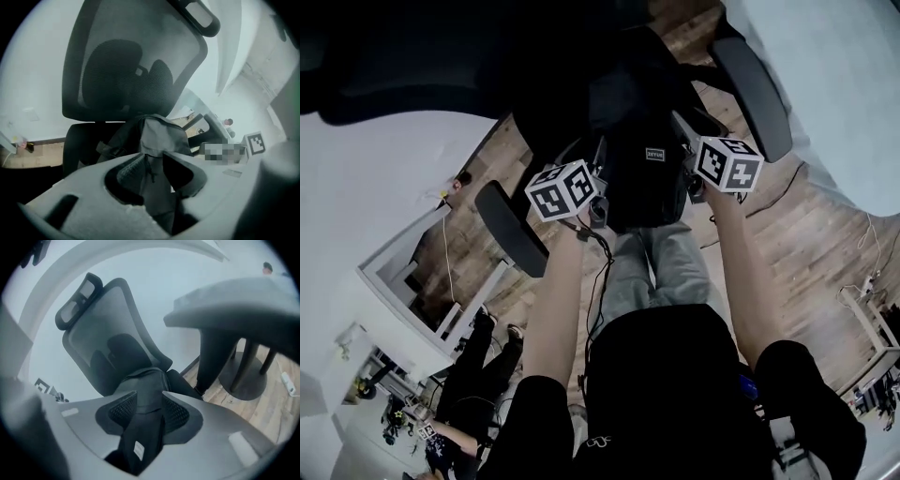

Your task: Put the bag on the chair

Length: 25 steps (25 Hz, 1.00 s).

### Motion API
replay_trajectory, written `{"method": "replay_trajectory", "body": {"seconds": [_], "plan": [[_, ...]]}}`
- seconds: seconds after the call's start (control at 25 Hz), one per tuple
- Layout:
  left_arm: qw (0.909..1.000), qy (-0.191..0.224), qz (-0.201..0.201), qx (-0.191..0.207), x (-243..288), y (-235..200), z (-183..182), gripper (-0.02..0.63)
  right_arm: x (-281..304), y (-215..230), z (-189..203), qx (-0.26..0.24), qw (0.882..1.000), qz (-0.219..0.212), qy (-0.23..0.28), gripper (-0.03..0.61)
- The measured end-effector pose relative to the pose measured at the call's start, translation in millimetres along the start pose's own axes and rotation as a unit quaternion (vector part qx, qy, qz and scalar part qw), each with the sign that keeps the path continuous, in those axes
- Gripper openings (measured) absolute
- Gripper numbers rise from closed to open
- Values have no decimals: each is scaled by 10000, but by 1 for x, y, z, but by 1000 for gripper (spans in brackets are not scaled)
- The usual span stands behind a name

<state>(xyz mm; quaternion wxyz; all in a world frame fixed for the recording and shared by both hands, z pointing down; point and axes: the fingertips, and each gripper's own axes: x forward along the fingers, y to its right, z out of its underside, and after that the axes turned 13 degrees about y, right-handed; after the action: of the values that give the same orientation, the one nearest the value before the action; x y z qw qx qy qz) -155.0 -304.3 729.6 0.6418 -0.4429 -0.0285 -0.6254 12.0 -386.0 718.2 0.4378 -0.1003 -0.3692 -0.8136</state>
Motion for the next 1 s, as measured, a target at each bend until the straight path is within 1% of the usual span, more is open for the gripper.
{"method": "replay_trajectory", "body": {"seconds": [0.04, 0.12, 0.2, 0.24, 0.28, 0.36, 0.44, 0.52, 0.6, 0.64, 0.72, 0.8, 0.84, 0.88, 0.96, 1.0], "plan": [[10000, 83, -33, 12, -8, 4, -5, 107, -7, -7, -9, 20, 9999, 2, 132, 170], [9995, 328, 10, 37, -23, 17, -22, 65, -19, -25, -29, 0, 9992, -93, 395, 136], [9979, 626, 131, 62, -39, 33, -45, 9, -30, -47, -53, -52, 9971, -234, 722, 74], [9968, 778, 175, 70, -49, 40, -58, -3, -37, -59, -67, -79, 9952, -308, 924, 44], [9954, 937, 188, 79, -61, 47, -70, -3, -45, -74, -82, -109, 9925, -400, 1151, 8], [9916, 1281, 123, 160, -90, 60, -91, -3, -61, -108, -109, -161, 9854, -675, 1556, 6], [9865, 1604, 100, 304, -120, 74, -104, 2, -74, -147, -121, -231, 9798, -998, 1718, 6], [9803, 1920, 292, 348, -144, 90, -122, 2, -82, -186, -128, -393, 9747, -1291, 1784, 5], [9715, 2272, 535, 409, -162, 105, -150, 3, -88, -219, -144, -614, 9691, -1422, 1919, 6], [9664, 2460, 598, 450, -174, 110, -166, 2, -92, -232, -153, -736, 9672, -1370, 2009, 6], [9551, 2870, 604, 427, -203, 115, -196, 2, -105, -256, -170, -844, 9630, -1217, 2252, 8], [9430, 3260, 531, 404, -230, 120, -220, 2, -120, -280, -188, -779, 9556, -1251, 2553, 9], [9377, 3393, 512, 550, -241, 126, -228, 2, -129, -292, -198, -819, 9509, -1296, 2689, 9], [9324, 3485, 506, 816, -252, 133, -235, 2, -138, -303, -207, -949, 9457, -1335, 2806, 11], [9200, 3646, 452, 1362, -272, 144, -246, 2, -156, -324, -218, -1352, 9344, -1396, 2984, 11], [9145, 3724, 416, 1526, -281, 145, -251, 2, -163, -333, -220, -1535, 9294, -1418, 3042, 11]]}}
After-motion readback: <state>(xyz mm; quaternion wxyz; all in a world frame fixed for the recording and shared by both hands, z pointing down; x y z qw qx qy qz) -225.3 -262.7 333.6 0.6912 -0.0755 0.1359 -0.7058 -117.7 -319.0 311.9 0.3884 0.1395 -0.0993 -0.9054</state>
